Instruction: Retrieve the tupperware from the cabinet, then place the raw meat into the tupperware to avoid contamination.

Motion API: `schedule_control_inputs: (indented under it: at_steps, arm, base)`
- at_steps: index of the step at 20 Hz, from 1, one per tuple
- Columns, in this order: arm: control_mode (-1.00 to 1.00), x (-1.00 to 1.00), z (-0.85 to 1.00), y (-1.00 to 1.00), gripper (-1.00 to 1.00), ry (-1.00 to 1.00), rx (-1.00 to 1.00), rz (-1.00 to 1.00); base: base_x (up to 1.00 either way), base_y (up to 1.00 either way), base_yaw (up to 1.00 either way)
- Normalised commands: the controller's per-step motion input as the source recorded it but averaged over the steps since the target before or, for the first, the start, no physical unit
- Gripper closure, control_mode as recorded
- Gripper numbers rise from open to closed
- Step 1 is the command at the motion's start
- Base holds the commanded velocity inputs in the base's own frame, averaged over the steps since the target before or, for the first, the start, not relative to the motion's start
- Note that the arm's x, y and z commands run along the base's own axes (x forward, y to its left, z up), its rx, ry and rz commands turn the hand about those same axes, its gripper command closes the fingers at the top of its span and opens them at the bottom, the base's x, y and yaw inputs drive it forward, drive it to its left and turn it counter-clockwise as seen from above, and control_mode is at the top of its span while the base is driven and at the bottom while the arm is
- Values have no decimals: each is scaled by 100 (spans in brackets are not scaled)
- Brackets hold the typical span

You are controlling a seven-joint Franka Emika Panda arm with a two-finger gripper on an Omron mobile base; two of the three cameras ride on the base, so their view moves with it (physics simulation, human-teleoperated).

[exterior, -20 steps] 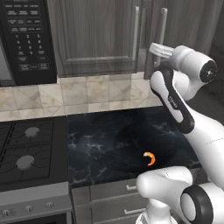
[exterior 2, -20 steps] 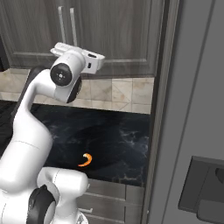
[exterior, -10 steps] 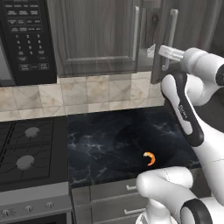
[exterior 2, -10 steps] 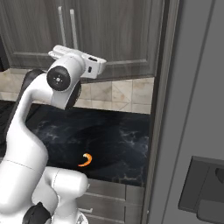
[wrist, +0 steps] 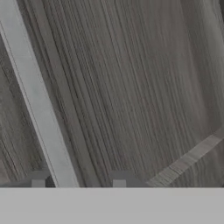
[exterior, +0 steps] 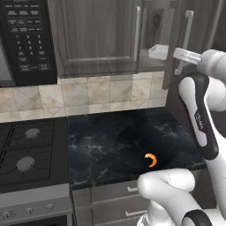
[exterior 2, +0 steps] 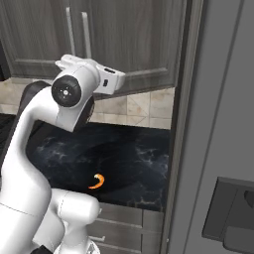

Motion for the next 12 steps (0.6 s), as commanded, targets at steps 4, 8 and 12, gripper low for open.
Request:
schedule_control_inputs:
  at_steps: [4, 8, 12]
  arm:
    - [-100, -43, 1, -74, 100, 6, 1, 0]
    - [-100, -40, 0, -70, 100, 3, 2, 0]
    - [-100, -19, -3, -41, 100, 0, 0, 4]
  base:
    - [0, 0, 0]
    - [0, 0, 0]
    - [0, 0, 0]
